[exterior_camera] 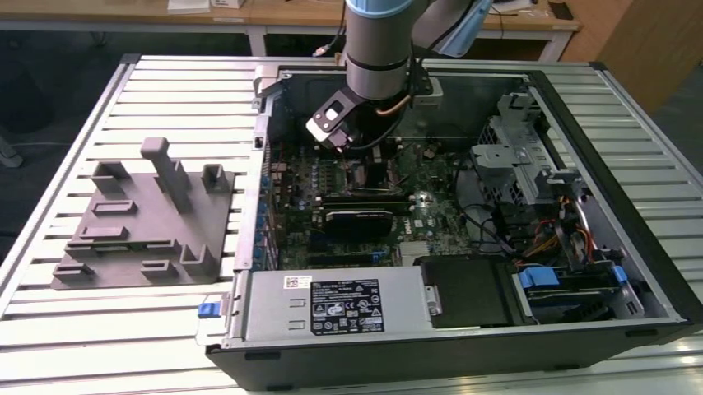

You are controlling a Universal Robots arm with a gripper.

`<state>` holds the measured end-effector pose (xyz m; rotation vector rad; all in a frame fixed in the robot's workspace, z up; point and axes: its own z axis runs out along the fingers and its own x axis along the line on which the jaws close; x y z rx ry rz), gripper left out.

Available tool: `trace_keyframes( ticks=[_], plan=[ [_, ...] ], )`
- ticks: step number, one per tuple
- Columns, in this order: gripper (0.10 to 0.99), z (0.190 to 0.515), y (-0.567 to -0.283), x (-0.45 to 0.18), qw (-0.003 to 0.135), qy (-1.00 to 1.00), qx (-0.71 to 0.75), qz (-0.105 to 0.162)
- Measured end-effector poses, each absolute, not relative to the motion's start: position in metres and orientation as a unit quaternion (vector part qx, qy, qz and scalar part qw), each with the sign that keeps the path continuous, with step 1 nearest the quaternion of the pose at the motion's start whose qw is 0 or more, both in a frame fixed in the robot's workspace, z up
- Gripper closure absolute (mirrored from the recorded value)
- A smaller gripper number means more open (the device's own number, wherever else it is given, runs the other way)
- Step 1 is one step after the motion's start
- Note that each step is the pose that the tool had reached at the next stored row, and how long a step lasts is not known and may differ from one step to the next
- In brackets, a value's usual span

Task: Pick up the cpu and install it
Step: 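Place the cpu into insertion slot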

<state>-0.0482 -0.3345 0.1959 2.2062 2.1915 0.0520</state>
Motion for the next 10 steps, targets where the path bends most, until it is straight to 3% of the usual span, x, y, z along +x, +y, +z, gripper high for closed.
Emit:
trace_keyframes(
  ticks=[10],
  plan=[
    [0.475,0.1944,-0.3345,-0.0482,0.016,0.705,0.709,0.017]
  ],
)
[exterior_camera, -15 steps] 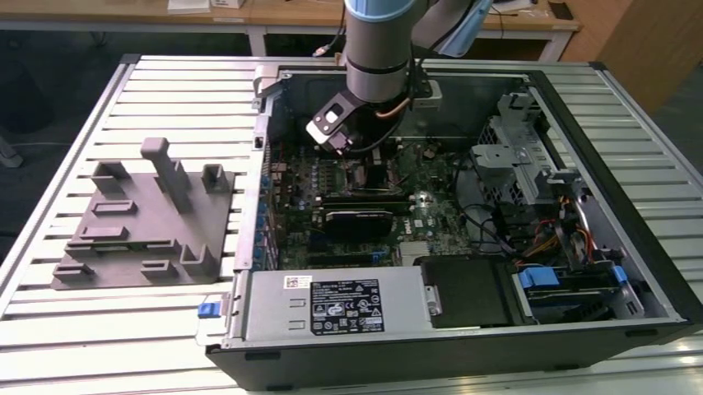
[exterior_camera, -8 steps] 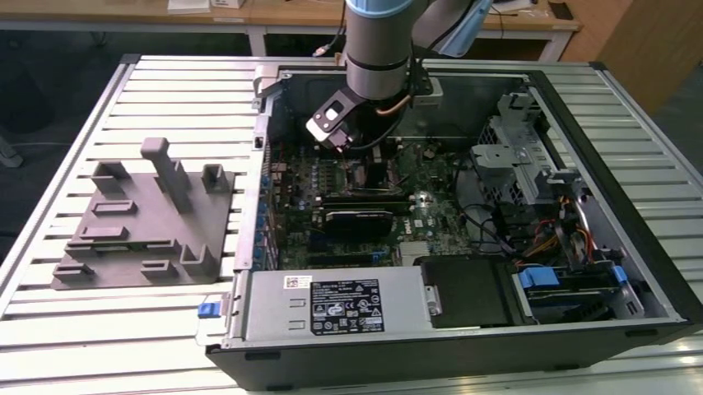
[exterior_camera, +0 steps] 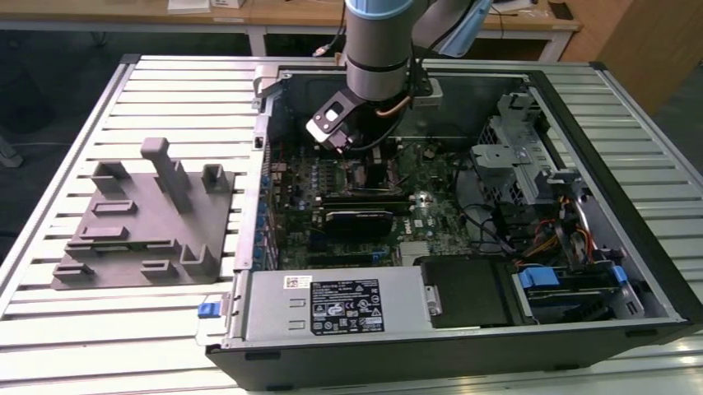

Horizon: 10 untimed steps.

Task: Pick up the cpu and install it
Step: 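Place the cpu into insertion slot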

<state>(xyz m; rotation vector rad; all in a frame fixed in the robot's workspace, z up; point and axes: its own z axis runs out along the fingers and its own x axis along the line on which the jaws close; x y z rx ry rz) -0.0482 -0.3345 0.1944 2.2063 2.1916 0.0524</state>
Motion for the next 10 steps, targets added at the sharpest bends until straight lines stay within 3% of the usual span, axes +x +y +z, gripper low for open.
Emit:
trace_keyframes(
  ticks=[10],
  plan=[
    [0.475,0.1928,-0.3346,-0.0482,0.016,0.705,0.709,0.017]
  ],
)
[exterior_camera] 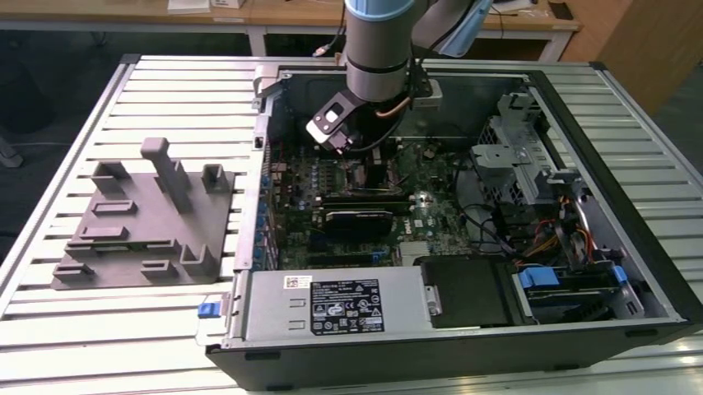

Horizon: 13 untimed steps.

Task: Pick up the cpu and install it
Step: 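Place the cpu into insertion slot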

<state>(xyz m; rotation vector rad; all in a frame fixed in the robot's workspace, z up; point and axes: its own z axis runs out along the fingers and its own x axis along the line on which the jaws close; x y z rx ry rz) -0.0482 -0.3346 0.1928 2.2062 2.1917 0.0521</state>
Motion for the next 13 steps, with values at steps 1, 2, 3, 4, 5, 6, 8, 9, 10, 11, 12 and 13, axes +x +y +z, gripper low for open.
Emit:
trace_keyframes(
  ticks=[1,2,3,4,5,6,8,9,10,11,12,13],
  plan=[
    [0.475,0.1927,-0.3345,-0.0482,0.016,0.705,0.709,0.017],
    [0.475,0.1927,-0.3346,-0.0482,0.016,0.705,0.709,0.017],
    [0.475,0.1926,-0.3346,-0.0483,0.016,0.705,0.709,0.017],
    [0.49,0.1927,-0.3346,-0.0483,0.016,0.705,0.709,0.017],
    [0.549,0.1926,-0.3346,-0.0483,0.016,0.705,0.709,0.017],
    [0.549,0.1925,-0.3346,-0.0483,0.016,0.705,0.709,0.017],
    [0.549,0.1923,-0.3346,-0.0483,0.016,0.705,0.709,0.017],
    [0.549,0.1923,-0.3346,-0.0483,0.016,0.705,0.709,0.017],
    [0.549,0.1923,-0.3346,-0.0482,0.016,0.705,0.709,0.017],
    [0.549,0.1923,-0.3346,-0.0482,0.016,0.705,0.709,0.017],
    [0.549,0.1922,-0.3345,-0.0482,0.016,0.705,0.709,0.017],
    [0.549,0.1922,-0.3345,-0.0482,0.016,0.705,0.709,0.017]
  ],
)
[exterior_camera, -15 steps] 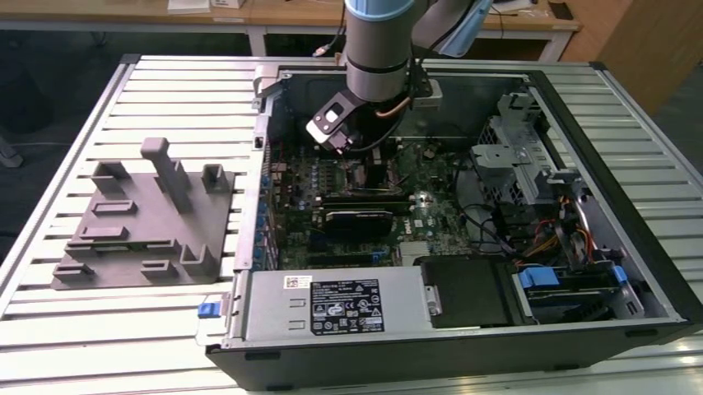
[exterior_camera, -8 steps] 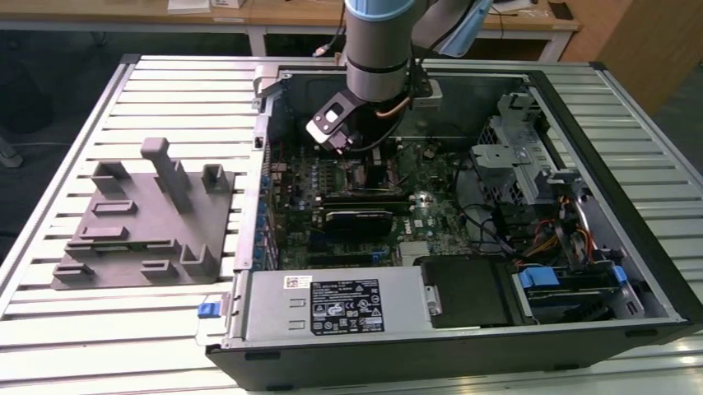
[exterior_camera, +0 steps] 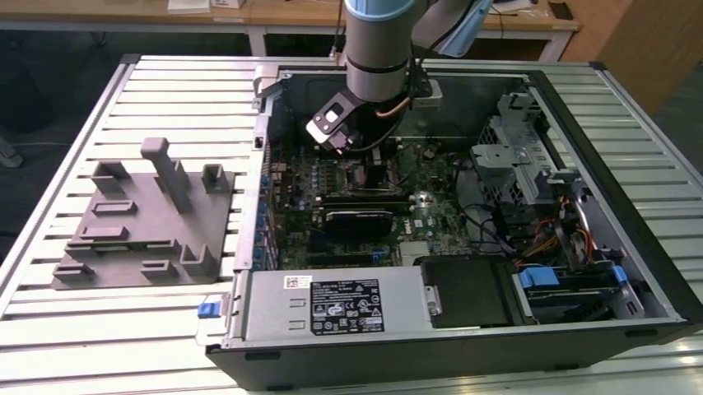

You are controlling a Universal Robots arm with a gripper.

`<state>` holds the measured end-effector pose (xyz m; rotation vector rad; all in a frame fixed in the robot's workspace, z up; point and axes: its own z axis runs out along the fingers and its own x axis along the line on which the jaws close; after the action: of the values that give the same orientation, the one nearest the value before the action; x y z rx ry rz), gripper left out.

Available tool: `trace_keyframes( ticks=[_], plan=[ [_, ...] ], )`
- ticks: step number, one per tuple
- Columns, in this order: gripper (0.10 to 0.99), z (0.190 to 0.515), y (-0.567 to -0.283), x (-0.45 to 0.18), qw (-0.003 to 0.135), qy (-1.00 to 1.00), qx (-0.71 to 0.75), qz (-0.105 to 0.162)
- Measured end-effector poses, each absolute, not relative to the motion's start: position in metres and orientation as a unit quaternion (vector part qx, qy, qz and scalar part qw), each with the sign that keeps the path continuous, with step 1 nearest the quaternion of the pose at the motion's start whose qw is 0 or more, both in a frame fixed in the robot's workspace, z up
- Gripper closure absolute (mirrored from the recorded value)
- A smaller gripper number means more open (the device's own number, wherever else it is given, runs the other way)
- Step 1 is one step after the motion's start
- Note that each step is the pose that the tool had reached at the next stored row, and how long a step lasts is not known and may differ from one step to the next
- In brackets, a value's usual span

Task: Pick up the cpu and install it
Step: 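Place the cpu into insertion slot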

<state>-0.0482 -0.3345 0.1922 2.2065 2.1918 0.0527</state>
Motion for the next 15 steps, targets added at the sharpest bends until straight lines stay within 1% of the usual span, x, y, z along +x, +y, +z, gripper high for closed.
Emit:
trace_keyframes(
  ticks=[11,12,15],
  plan=[
    [0.537,0.1919,-0.3344,-0.0481,0.015,0.705,0.709,0.017],
    [0.475,0.192,-0.3345,-0.0482,0.016,0.705,0.709,0.017],
    [0.475,0.1926,-0.3346,-0.0482,0.016,0.705,0.709,0.017]
  ],
)
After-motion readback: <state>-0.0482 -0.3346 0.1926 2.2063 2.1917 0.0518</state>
